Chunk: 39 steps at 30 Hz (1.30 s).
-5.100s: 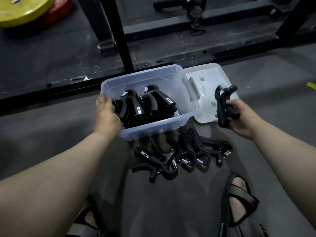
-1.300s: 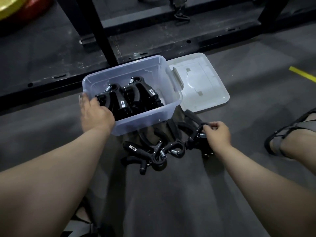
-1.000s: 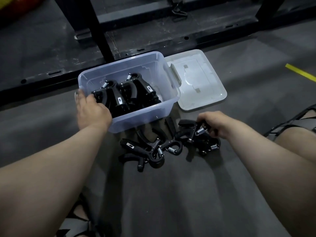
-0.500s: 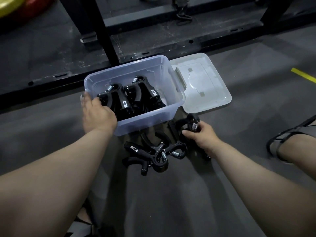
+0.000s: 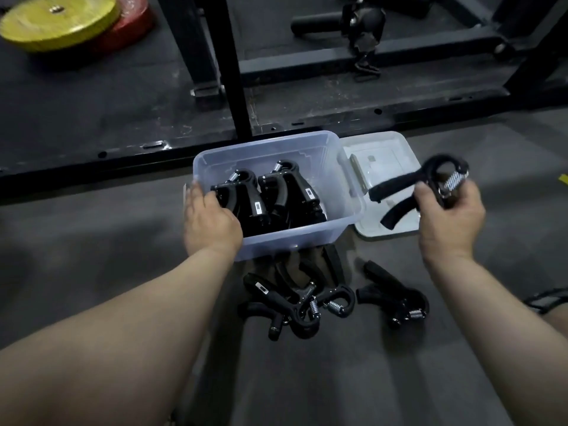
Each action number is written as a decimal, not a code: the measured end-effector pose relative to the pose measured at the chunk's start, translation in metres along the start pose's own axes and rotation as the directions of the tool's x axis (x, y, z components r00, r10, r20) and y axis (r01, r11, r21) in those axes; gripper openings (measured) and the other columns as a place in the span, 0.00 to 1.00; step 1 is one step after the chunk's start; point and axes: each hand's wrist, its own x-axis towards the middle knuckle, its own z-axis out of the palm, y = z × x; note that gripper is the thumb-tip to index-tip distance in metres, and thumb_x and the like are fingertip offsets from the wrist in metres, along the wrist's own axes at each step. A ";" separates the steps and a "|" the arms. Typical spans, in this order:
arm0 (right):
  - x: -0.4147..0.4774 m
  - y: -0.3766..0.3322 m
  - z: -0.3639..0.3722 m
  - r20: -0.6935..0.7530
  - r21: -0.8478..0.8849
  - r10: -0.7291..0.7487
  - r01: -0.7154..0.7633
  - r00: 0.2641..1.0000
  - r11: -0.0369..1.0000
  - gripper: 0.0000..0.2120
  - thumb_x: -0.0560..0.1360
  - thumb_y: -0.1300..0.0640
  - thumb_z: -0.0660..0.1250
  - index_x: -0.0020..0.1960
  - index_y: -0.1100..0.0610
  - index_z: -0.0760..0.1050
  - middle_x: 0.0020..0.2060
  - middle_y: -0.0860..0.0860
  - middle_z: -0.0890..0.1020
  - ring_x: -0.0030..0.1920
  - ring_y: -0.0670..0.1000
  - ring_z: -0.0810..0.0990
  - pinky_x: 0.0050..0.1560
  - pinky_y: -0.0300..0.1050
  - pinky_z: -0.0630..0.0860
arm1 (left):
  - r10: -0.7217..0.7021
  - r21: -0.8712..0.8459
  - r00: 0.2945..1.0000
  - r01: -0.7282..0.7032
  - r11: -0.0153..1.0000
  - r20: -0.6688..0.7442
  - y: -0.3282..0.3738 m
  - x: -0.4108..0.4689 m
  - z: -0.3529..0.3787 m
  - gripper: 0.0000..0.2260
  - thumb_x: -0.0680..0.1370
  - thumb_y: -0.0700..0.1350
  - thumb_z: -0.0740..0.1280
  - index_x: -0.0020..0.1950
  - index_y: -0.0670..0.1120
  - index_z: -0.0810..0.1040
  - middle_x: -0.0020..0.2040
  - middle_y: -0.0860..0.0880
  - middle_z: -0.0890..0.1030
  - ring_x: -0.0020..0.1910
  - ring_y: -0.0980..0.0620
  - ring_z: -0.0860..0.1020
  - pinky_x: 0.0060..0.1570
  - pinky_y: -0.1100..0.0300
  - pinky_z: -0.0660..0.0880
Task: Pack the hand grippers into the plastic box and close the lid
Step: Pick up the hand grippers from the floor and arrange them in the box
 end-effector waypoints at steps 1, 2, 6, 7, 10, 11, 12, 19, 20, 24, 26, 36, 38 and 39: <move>0.007 -0.019 0.005 0.094 -0.027 -0.063 0.066 0.994 0.997 0.09 0.70 0.56 0.73 0.48 0.53 0.76 0.38 0.43 0.79 0.38 0.43 0.77 0.45 0.39 0.76 | -0.003 -0.005 1.000 0.003 1.000 -0.002 0.000 0.000 0.000 0.20 0.78 0.40 0.53 0.69 0.43 0.70 0.80 0.49 0.53 0.79 0.51 0.49 0.77 0.54 0.50; 0.014 -0.035 0.010 0.192 -0.036 -0.089 0.098 0.977 0.995 0.09 0.70 0.56 0.73 0.48 0.52 0.77 0.38 0.43 0.80 0.39 0.43 0.78 0.44 0.38 0.76 | -0.003 -0.008 1.000 0.003 1.000 -0.004 0.001 -0.001 -0.001 0.20 0.78 0.40 0.53 0.70 0.43 0.70 0.80 0.49 0.53 0.79 0.51 0.49 0.77 0.54 0.50; 0.030 -0.075 0.051 0.570 -0.039 0.089 -0.081 0.817 0.996 0.12 0.70 0.57 0.74 0.52 0.51 0.79 0.42 0.53 0.84 0.40 0.54 0.85 0.36 0.51 0.83 | 0.004 -0.010 1.000 -0.005 1.000 -0.010 0.001 -0.002 -0.001 0.20 0.78 0.40 0.54 0.70 0.43 0.68 0.80 0.50 0.53 0.79 0.51 0.49 0.77 0.54 0.51; 0.033 -0.075 0.062 0.597 -0.082 0.121 -0.090 0.793 0.993 0.15 0.70 0.56 0.75 0.55 0.51 0.78 0.44 0.53 0.84 0.40 0.55 0.85 0.35 0.50 0.83 | 0.003 -0.007 1.000 -0.003 1.000 -0.008 0.001 -0.002 -0.001 0.20 0.78 0.40 0.54 0.70 0.43 0.68 0.80 0.50 0.53 0.79 0.51 0.49 0.77 0.54 0.51; 0.045 -0.068 0.096 0.563 -0.213 0.125 -0.002 0.817 0.977 0.22 0.67 0.53 0.77 0.59 0.54 0.77 0.50 0.51 0.82 0.48 0.53 0.83 0.45 0.50 0.82 | 0.000 -0.005 1.000 0.000 1.000 0.002 0.000 -0.001 -0.001 0.19 0.78 0.40 0.54 0.69 0.43 0.69 0.80 0.50 0.52 0.79 0.51 0.49 0.76 0.55 0.51; 0.048 -0.066 0.105 0.567 -0.262 0.128 0.031 0.814 0.965 0.22 0.67 0.53 0.77 0.58 0.54 0.77 0.51 0.50 0.81 0.50 0.53 0.82 0.51 0.50 0.80 | -0.003 -0.005 1.000 0.003 1.000 0.004 0.000 -0.001 -0.001 0.19 0.78 0.40 0.54 0.69 0.43 0.69 0.80 0.50 0.52 0.79 0.51 0.49 0.77 0.55 0.51; 0.051 -0.064 0.113 0.585 -0.310 0.146 0.053 0.798 0.949 0.21 0.67 0.55 0.76 0.59 0.54 0.77 0.51 0.50 0.81 0.50 0.53 0.82 0.54 0.51 0.79 | -0.003 -0.002 1.000 0.003 1.000 0.003 0.001 -0.001 -0.001 0.19 0.78 0.40 0.54 0.69 0.43 0.69 0.80 0.49 0.52 0.79 0.51 0.48 0.77 0.55 0.51; 0.045 -0.042 0.147 0.668 -0.626 0.209 0.388 0.714 0.676 0.07 0.74 0.61 0.63 0.51 0.61 0.75 0.42 0.57 0.80 0.41 0.58 0.78 0.37 0.45 0.72 | 0.004 -0.008 1.000 -0.004 1.000 -0.002 -0.001 0.000 0.001 0.19 0.79 0.41 0.52 0.70 0.44 0.69 0.81 0.51 0.52 0.79 0.53 0.47 0.77 0.54 0.49; 0.042 -0.040 0.152 0.685 -0.632 0.188 0.445 0.704 0.634 0.04 0.75 0.62 0.62 0.48 0.60 0.74 0.42 0.57 0.79 0.40 0.58 0.77 0.37 0.45 0.71 | 0.007 -0.007 1.000 -0.007 1.000 -0.005 -0.002 0.000 0.001 0.19 0.79 0.41 0.52 0.70 0.45 0.69 0.81 0.51 0.52 0.79 0.53 0.47 0.77 0.54 0.49; 0.027 -0.033 0.168 0.737 -0.631 0.222 0.534 0.638 0.562 0.06 0.76 0.66 0.59 0.45 0.57 0.72 0.42 0.55 0.77 0.47 0.58 0.77 0.44 0.45 0.68 | -0.006 -0.015 1.000 0.006 1.000 -0.006 0.000 0.000 0.001 0.19 0.80 0.41 0.53 0.70 0.45 0.69 0.80 0.51 0.52 0.79 0.53 0.48 0.77 0.55 0.49; 0.021 -0.022 0.174 0.737 -0.647 0.279 0.522 0.615 0.556 0.04 0.76 0.66 0.61 0.46 0.58 0.72 0.47 0.58 0.79 0.53 0.59 0.79 0.47 0.45 0.71 | -0.011 -0.017 1.000 0.011 1.000 -0.008 0.000 -0.001 0.000 0.19 0.80 0.40 0.53 0.70 0.46 0.69 0.80 0.52 0.52 0.79 0.53 0.48 0.77 0.54 0.50; 0.022 0.008 0.169 0.667 -0.725 0.531 0.292 0.522 0.623 0.04 0.76 0.63 0.63 0.51 0.59 0.74 0.49 0.57 0.78 0.50 0.58 0.78 0.48 0.46 0.74 | -0.017 0.011 1.000 0.017 1.000 0.003 0.004 -0.002 -0.003 0.19 0.80 0.42 0.55 0.71 0.45 0.69 0.80 0.48 0.54 0.79 0.50 0.51 0.77 0.54 0.51; 0.020 0.017 0.167 0.650 -0.733 0.563 0.225 0.511 0.642 0.08 0.74 0.63 0.61 0.50 0.64 0.77 0.50 0.60 0.82 0.50 0.60 0.82 0.53 0.51 0.79 | -0.009 0.013 1.000 0.009 1.000 0.001 0.004 -0.002 -0.003 0.20 0.80 0.41 0.55 0.71 0.44 0.69 0.80 0.48 0.54 0.79 0.50 0.51 0.77 0.54 0.51; 0.019 0.019 0.166 0.631 -0.737 0.586 0.155 0.508 0.658 0.07 0.73 0.63 0.61 0.47 0.63 0.77 0.51 0.61 0.82 0.51 0.61 0.83 0.55 0.56 0.79 | -0.005 0.012 1.000 0.005 1.000 0.000 0.004 -0.002 -0.003 0.20 0.79 0.41 0.55 0.71 0.44 0.69 0.80 0.48 0.54 0.79 0.50 0.50 0.77 0.54 0.50</move>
